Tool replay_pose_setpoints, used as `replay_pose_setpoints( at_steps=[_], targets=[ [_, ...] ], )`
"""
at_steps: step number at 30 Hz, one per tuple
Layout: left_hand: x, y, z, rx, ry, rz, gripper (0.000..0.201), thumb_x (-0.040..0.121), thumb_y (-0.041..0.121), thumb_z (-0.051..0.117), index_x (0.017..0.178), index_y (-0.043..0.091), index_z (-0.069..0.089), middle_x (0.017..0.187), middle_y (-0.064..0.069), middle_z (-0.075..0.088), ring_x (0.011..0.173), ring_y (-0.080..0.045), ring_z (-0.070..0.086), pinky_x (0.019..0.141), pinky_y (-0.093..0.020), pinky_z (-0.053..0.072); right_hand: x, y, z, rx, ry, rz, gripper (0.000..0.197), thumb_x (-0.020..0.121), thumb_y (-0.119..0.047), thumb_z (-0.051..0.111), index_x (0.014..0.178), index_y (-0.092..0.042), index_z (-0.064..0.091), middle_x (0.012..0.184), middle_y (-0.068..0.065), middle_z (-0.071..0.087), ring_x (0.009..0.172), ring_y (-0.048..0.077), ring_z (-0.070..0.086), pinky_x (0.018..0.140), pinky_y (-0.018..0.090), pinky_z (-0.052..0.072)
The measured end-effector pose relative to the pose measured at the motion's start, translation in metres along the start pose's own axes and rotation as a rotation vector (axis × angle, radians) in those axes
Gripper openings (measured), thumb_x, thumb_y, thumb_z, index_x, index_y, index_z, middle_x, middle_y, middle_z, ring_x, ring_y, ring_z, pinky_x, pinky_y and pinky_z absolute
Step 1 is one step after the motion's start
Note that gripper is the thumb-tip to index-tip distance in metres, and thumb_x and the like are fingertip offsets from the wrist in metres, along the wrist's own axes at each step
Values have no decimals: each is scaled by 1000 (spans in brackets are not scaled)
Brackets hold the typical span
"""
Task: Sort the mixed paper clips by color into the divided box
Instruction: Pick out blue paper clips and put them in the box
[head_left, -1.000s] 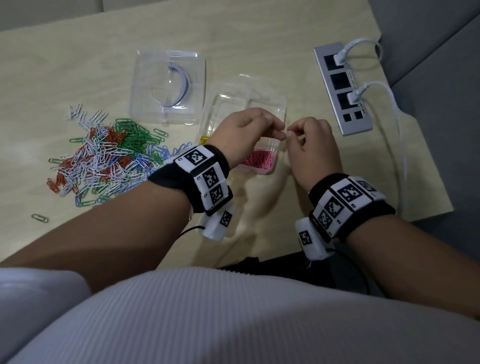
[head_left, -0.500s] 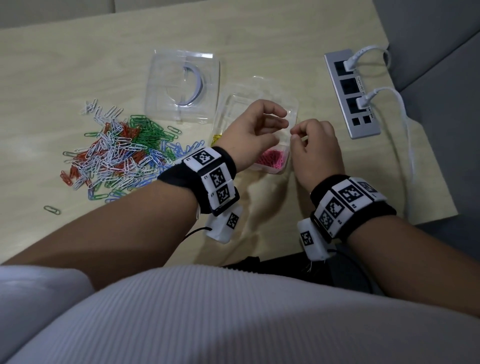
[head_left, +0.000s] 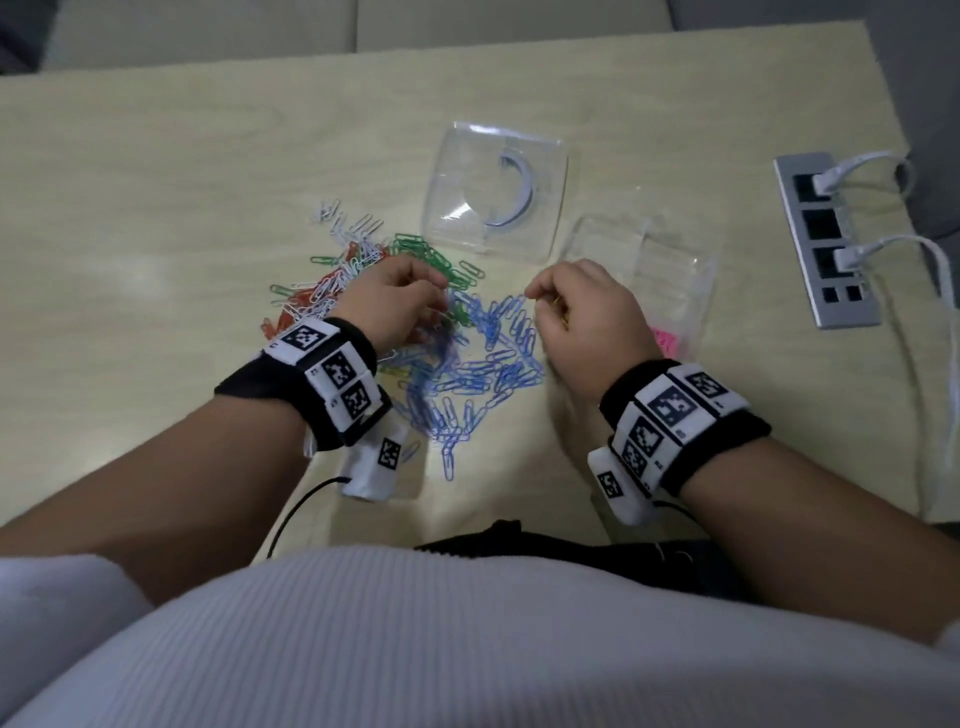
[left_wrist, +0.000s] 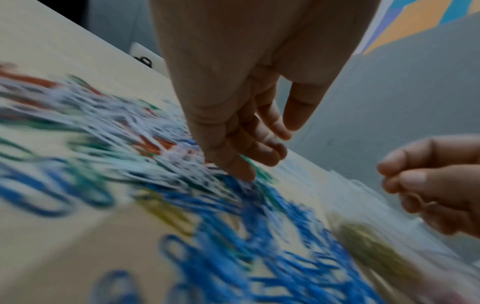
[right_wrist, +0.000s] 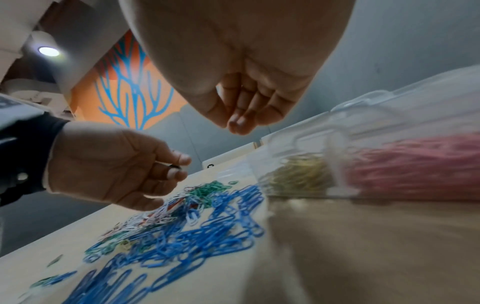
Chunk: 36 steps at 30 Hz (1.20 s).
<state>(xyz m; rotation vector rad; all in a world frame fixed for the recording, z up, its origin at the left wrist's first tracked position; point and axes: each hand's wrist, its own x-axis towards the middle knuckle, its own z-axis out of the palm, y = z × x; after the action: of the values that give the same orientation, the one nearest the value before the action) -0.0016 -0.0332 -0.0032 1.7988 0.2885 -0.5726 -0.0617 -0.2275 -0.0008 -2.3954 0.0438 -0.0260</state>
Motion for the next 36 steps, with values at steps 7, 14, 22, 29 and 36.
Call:
replay_pose_setpoints(
  at_steps=[7,14,22,29,36],
  targets=[
    [-4,-20,-58,6,55,-135,18,88,1,53,82,16,61,71,-3,66,51,-8,60,69,-34,52,18,-30,36,-308,-348,58,33,95,-13,44,122,-19,62,114,10,58,105,30,56,88,35,46],
    [-6,-29,-82,72,-12,-187,19,89,4,51,81,18,61,73,-3,64,53,-13,55,70,-33,50,22,-41,69,-578,-341,20,30,91,-15,49,119,-21,58,109,9,50,100,32,52,78,38,46],
    [-11,-31,-84,128,-97,-209,11,91,8,54,90,16,62,67,0,64,51,-9,57,66,-32,56,26,-52,80,-548,-312,42,24,94,-33,51,114,-22,59,112,6,53,105,28,53,79,35,43],
    [-13,-29,-88,143,-99,-200,9,92,7,54,92,13,61,48,9,59,42,-4,54,45,-18,47,31,-56,78,-606,-321,127,22,86,-23,52,105,-18,62,108,7,55,101,31,56,82,38,43],
    [-16,-34,-89,60,-131,-265,9,94,10,53,89,12,61,75,-8,65,61,-18,60,64,-34,56,21,-61,74,-475,-492,345,62,73,-46,74,117,-14,45,118,9,40,98,32,56,77,36,45]
  ],
)
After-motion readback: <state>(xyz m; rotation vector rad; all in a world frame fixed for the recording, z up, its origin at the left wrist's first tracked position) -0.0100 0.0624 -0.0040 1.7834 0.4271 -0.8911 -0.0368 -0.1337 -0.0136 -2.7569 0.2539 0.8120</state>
